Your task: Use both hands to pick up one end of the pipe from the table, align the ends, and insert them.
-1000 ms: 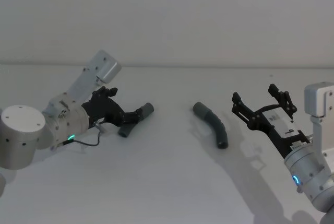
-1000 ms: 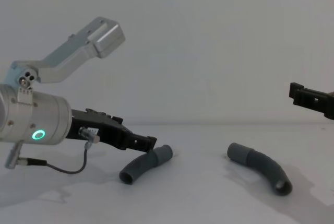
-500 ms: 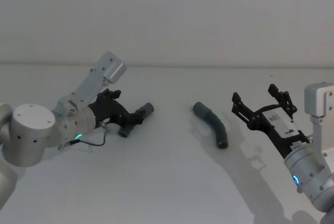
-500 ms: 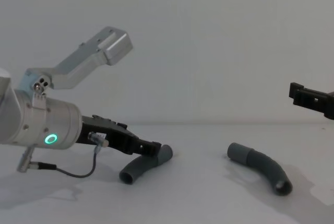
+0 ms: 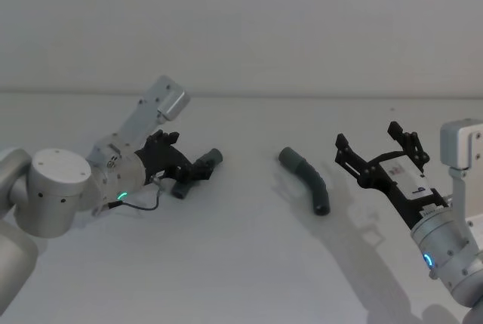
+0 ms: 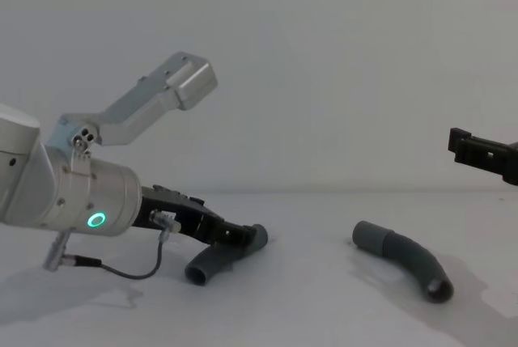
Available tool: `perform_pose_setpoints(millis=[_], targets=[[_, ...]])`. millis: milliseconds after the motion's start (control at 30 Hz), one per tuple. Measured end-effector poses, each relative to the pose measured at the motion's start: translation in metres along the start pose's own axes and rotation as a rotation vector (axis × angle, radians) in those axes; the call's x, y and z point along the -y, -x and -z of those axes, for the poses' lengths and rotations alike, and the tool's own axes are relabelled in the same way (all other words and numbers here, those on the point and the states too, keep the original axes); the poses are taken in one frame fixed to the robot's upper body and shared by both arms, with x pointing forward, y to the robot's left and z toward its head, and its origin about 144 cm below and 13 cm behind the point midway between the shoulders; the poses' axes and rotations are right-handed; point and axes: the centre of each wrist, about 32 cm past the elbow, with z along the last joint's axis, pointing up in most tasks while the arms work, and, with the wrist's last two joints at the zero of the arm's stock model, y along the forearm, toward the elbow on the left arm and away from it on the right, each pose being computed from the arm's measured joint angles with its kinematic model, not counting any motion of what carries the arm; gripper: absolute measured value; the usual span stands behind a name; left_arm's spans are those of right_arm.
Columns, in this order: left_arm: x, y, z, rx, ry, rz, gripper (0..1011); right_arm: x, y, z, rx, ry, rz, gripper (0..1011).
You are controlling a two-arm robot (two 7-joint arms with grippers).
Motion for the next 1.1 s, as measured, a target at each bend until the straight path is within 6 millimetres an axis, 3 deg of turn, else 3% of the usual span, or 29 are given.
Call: perform_pose_setpoints(millis=[1100], targets=[[0.0084, 0.0036, -0.0006, -0.007, -0.031, -0.013, 1001, 0.0000, 0.0000, 0.0000, 0.000, 0.000, 0.000, 1001]])
